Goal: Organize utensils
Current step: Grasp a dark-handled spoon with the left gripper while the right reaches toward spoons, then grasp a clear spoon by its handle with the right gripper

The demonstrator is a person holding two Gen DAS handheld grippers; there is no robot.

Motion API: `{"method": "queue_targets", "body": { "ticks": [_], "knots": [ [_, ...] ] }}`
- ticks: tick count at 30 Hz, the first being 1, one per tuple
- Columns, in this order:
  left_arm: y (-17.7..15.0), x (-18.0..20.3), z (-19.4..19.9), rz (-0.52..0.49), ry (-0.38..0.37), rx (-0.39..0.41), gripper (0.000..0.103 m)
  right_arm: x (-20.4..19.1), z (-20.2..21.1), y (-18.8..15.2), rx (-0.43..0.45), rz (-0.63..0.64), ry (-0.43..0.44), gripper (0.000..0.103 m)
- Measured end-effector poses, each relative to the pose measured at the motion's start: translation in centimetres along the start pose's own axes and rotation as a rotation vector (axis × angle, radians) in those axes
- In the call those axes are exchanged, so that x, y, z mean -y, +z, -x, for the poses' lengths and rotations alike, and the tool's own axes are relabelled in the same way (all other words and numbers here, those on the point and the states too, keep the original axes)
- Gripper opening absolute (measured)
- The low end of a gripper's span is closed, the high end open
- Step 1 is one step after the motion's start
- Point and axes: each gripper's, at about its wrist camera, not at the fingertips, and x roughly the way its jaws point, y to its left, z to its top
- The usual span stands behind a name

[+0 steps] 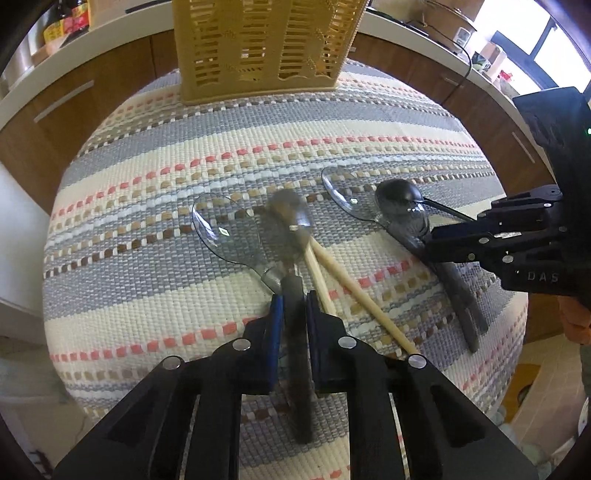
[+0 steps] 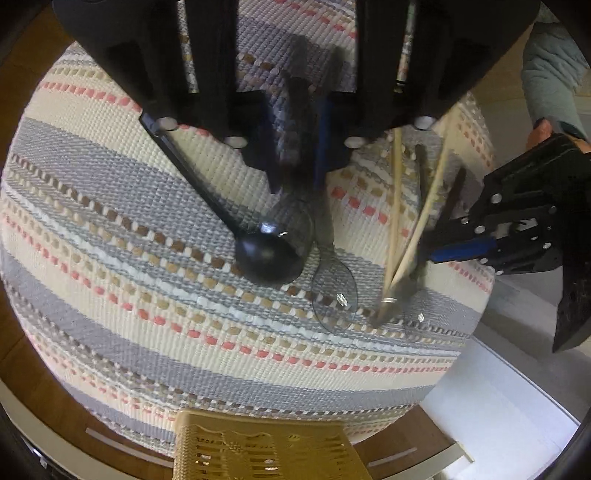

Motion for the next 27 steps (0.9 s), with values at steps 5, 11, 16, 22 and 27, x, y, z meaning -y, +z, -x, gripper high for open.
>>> {"method": "queue_targets", "body": {
  "ticks": [5, 11, 16, 22, 27],
  "knots": [
    [-0.5, -0.7, 1.1, 0.044, -0.01, 0.064, 0.01, 0.6, 1.9, -0.7, 0.04, 0.015, 0.025, 0.003],
    [-0.9, -3.3, 2.9, 0.136, -0.086, 0.098, 0.01, 2.3, 3.5, -1.3, 0.059, -0.006, 0.089, 0.003],
    [-1.6, -5.6, 2.3, 0.193, -0.051, 0.071, 0.01, 4.5, 4.1, -1.4, 0.078, -0.052, 0.024, 0.003],
    [-1.7, -6.2, 2.0, 0.192, -0.041, 0.057, 0.01, 6.4, 4.7, -2.2, 0.071, -0.063, 0.032, 0.003],
    [-1.0, -5.0, 1.5, 0.14, 0.043, 0.047, 0.028, 7.9, 5.9, -2.7, 0.094, -0.068, -0.017, 0.003]
  ]
}}
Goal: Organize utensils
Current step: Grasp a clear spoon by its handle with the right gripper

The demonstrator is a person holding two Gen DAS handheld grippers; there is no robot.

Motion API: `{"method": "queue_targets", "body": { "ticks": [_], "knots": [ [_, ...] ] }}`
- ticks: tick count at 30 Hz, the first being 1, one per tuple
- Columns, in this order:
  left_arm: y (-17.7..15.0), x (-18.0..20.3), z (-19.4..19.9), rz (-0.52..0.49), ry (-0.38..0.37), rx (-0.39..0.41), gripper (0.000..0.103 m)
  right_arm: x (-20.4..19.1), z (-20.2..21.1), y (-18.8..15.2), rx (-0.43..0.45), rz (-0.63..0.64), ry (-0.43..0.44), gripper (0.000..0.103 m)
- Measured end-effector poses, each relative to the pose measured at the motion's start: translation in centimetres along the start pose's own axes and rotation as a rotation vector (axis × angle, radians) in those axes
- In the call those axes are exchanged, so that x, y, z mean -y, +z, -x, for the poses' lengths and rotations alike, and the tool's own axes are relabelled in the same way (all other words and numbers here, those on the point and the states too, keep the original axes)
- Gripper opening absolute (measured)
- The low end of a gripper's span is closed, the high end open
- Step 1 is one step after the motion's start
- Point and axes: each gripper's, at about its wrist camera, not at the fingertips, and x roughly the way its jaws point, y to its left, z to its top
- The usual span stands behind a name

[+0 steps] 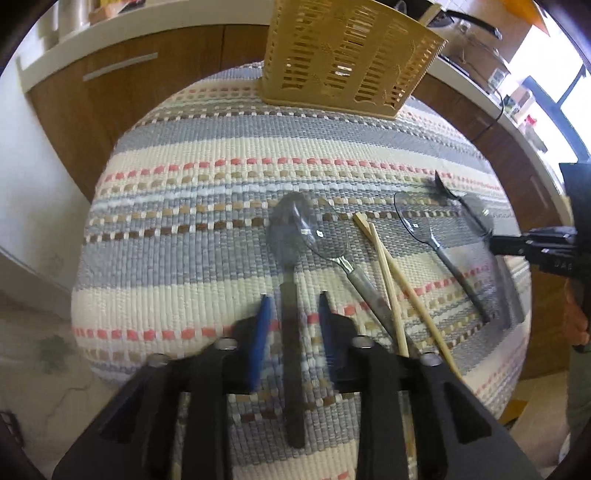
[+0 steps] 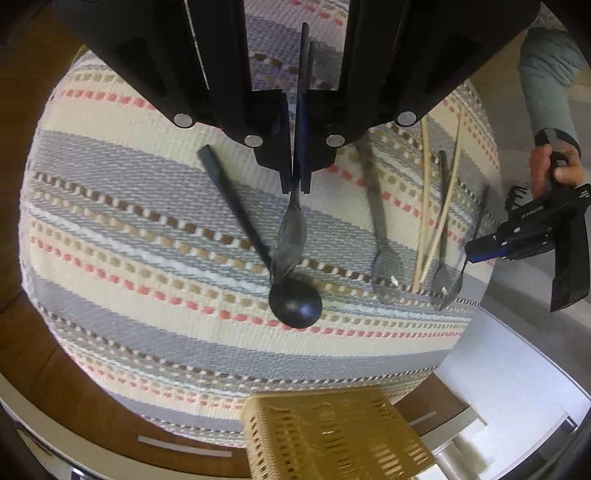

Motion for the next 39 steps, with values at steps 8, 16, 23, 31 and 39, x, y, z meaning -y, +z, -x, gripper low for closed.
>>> {"method": "queue_targets", "body": {
  "ticks": [8, 16, 23, 31, 39],
  "knots": [
    [1.3, 2.1, -1.3, -0.085, 0.087, -0.002, 0.016, 1.3, 0.8, -0.6, 0.02, -0.018, -0.055, 0.006],
    [1.4, 1.4, -1.4, -0.062, 0.052, 0.013, 0.01, 1.2, 0.7, -0.9, 0.018, -0.011, -0.087, 0.006],
    [1.3, 1.7, -1.4, -0.08, 0.047, -0.011, 0.013, -3.0, 0.5, 0.0, 0.03, 0.063, -0.024, 0.038],
    [1.8, 2.0, -1.6, -0.118, 0.008, -0.071, 0.022, -8.3, -3.5, 3.0, -0.039, 0.16, -0.015, 0.039],
    [2.1, 2.9, -2.0, -0.17, 0.086, -0.079, 0.008, -10.9, -6.2, 4.4, -0.11, 0.219, -0.116, 0.023]
  ]
}}
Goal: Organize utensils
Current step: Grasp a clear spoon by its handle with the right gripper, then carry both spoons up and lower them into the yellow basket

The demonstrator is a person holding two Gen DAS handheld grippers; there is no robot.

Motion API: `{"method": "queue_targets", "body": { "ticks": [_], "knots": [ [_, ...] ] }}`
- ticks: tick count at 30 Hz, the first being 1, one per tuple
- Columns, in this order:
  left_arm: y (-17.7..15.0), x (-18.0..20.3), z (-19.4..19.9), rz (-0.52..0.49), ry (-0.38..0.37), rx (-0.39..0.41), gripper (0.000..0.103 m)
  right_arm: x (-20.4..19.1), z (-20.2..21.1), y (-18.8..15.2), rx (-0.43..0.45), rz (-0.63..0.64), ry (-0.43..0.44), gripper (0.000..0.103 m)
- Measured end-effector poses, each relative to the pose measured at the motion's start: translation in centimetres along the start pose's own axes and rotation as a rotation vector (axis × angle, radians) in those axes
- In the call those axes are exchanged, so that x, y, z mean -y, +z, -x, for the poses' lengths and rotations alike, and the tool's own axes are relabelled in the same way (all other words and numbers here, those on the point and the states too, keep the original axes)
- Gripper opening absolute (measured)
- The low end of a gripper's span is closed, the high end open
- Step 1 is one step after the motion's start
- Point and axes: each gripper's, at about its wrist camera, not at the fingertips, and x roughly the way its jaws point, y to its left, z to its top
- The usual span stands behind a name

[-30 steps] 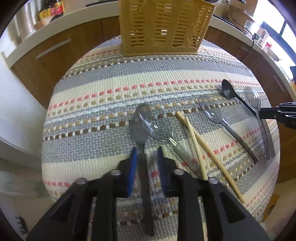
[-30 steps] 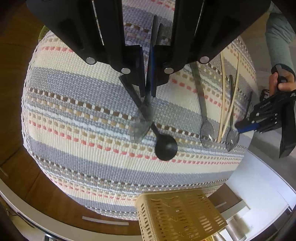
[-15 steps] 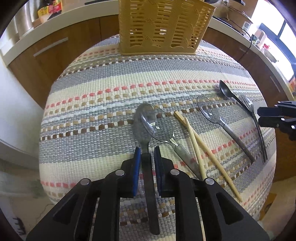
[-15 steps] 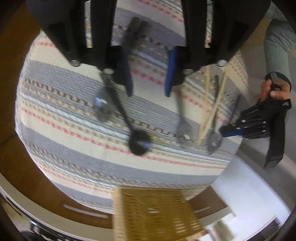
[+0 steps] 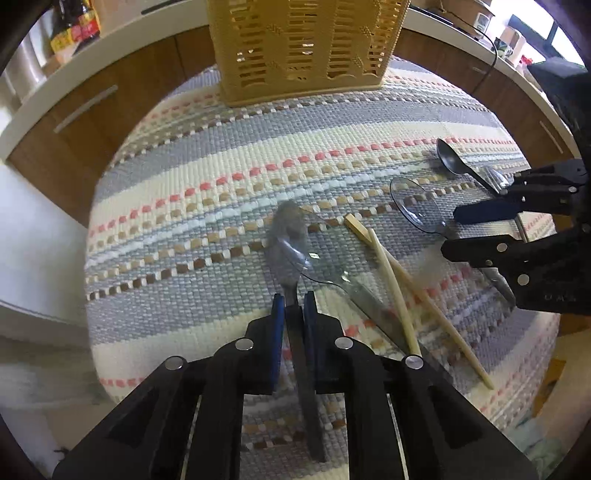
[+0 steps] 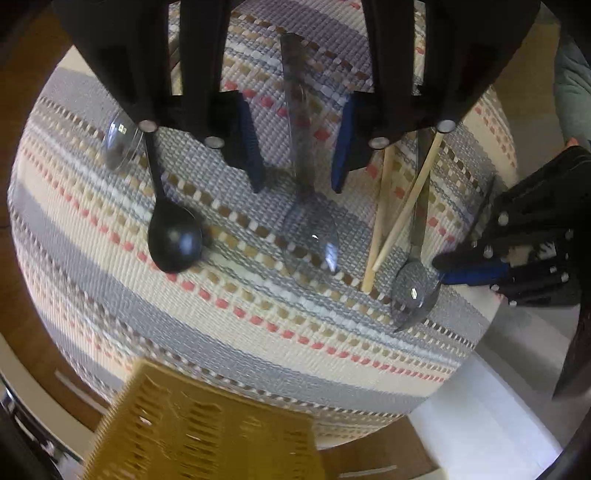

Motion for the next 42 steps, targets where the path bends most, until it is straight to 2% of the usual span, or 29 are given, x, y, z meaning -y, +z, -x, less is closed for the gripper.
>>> {"method": "queue_targets", "body": {
  "ticks": [1, 2, 3, 7, 9, 13, 20, 25, 27, 30, 33, 37, 42],
  "knots": [
    [-0.1, -0.1, 0.0, 0.007, -0.009, 0.01, 0.008, -0.3, -0.2, -0.1, -0.004, 0.01, -0.012, 0.014],
    [-0.1, -0.2, 0.1, 0.015, -0.017, 0.02, 0.001, -0.8, -0.3, 0.0, -0.002, 0.029, -0.047, 0.01],
    [-0.2, -0.3, 0.2, 0.023, -0.026, 0.032, 0.001, -1.4, -0.4, 0.1, 0.001, 0.054, -0.071, 0.01],
    [-0.3, -1.4, 2.0, 0.067, -0.066, 0.11, 0.001, -2.4, 0.3, 0.0, 0.037, 0.08, -0.051, 0.01],
    [-0.3, -2.0, 3.0, 0.085, -0.07, 0.142, 0.001, -2.2, 1.8, -0.3, 0.085, 0.083, -0.043, 0.01],
    [0.5, -2.7, 6.4, 0.115, -0.099, 0.257, 0.001, -1.8, 4.8, 0.1, 0.178, 0.066, 0.009, 0.01],
    [4.1, -3.1, 13.6, 0.125, -0.101, 0.504, 0.001, -0.3, 13.2, 1.9, 0.437, 0.07, 0.044, 0.01],
    [8.5, -1.9, 16.9, 0.129, -0.079, 0.681, 0.001, 2.0, 18.0, 3.9, 0.609, 0.031, 0.031, 0.01],
    [10.1, -2.3, 17.7, 0.138, -0.094, 0.74, 0.001, 2.9, 19.4, 4.6, 0.687, 0.004, 0.007, 0.01],
    [12.3, -2.3, 18.1, 0.151, -0.111, 0.878, 0.001, 4.8, 21.1, 6.0, 0.792, -0.047, 0.003, 0.01],
    [14.1, -2.5, 17.7, 0.159, -0.124, 0.961, 0.001, 7.1, 21.5, 7.7, 0.859, -0.101, -0.006, 0.01],
    [15.9, -2.8, 16.3, 0.174, -0.139, 1.023, 0.001, 8.4, 20.5, 9.7, 0.915, -0.129, -0.019, 0.01],
    [17.0, -2.7, 14.3, 0.176, -0.129, 1.051, 0.001, 8.8, 18.3, 11.5, 0.988, -0.133, -0.092, 0.01]
  ]
}}
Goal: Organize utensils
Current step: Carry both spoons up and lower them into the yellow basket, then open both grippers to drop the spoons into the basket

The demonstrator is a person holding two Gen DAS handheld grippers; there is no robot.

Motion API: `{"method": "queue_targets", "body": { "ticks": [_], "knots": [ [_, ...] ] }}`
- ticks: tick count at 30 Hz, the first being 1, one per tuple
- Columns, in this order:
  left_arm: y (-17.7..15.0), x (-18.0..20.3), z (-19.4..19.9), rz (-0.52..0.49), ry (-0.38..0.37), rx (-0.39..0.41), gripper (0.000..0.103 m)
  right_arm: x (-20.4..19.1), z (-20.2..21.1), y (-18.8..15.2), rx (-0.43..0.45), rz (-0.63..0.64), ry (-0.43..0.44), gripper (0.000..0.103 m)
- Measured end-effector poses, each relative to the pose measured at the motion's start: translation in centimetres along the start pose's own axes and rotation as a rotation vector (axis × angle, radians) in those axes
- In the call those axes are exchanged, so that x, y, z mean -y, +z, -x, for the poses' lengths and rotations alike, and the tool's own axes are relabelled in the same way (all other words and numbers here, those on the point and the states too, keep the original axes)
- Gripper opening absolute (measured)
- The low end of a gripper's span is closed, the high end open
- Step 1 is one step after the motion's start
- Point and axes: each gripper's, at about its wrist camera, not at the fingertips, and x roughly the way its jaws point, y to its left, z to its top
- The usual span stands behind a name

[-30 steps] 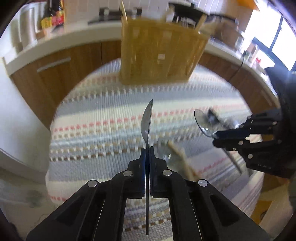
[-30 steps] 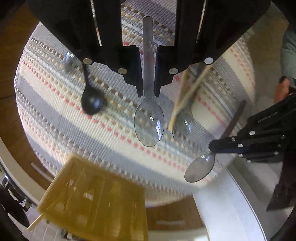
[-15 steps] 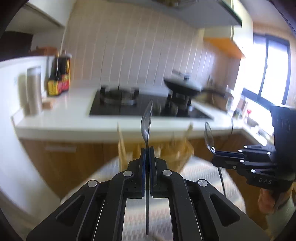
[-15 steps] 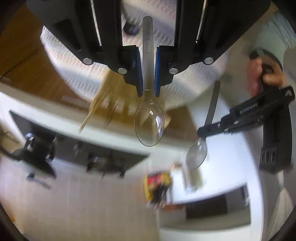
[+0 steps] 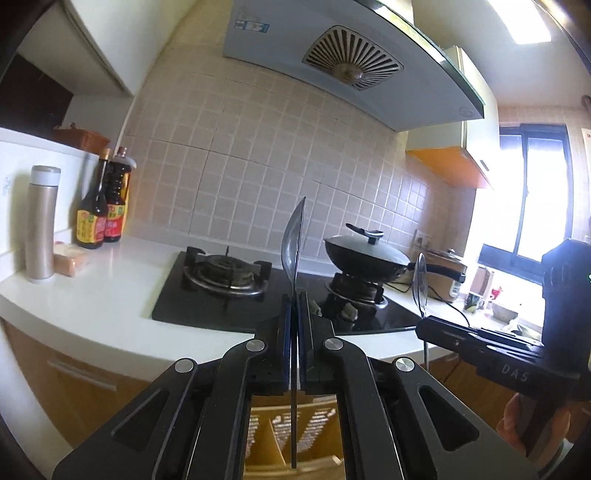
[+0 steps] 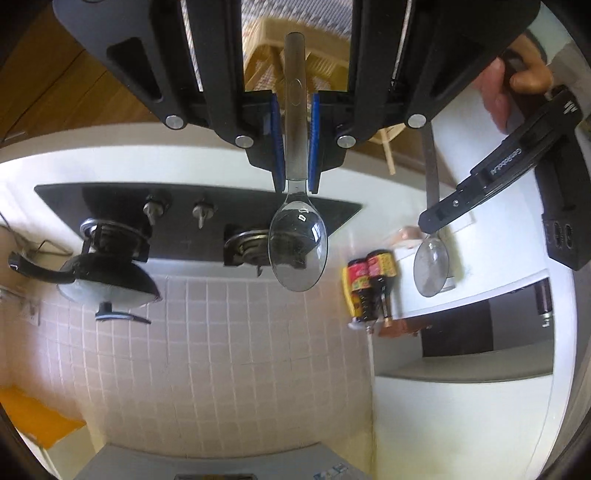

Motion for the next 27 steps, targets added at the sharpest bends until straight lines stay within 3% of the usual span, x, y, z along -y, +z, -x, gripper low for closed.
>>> {"method": "queue_targets", "body": {
  "ticks": [11, 20, 23, 27],
  "knots": [
    [-3.6, -2.5, -3.1, 0.027, 0.054, 0.001, 0.001, 1.3, -3.3, -2.4, 0.077, 0.002, -0.033, 0.01],
    [-5.4, -3.2, -3.8, 0.01, 0.03, -0.025, 0.002, 2.4, -3.8, -3.8, 0.092, -0.026, -0.015, 0.011],
    [-5.5, -3.4, -3.4, 0.025, 0.018, -0.031, 0.026, 2.4, -3.5, -4.1, 0.068, -0.026, -0.006, 0.011],
    [-5.3, -3.6, -2.3, 0.03, 0.015, -0.046, 0.035, 2.9, -3.0, -4.6, 0.011, -0.054, 0.036, 0.016]
  ]
}}
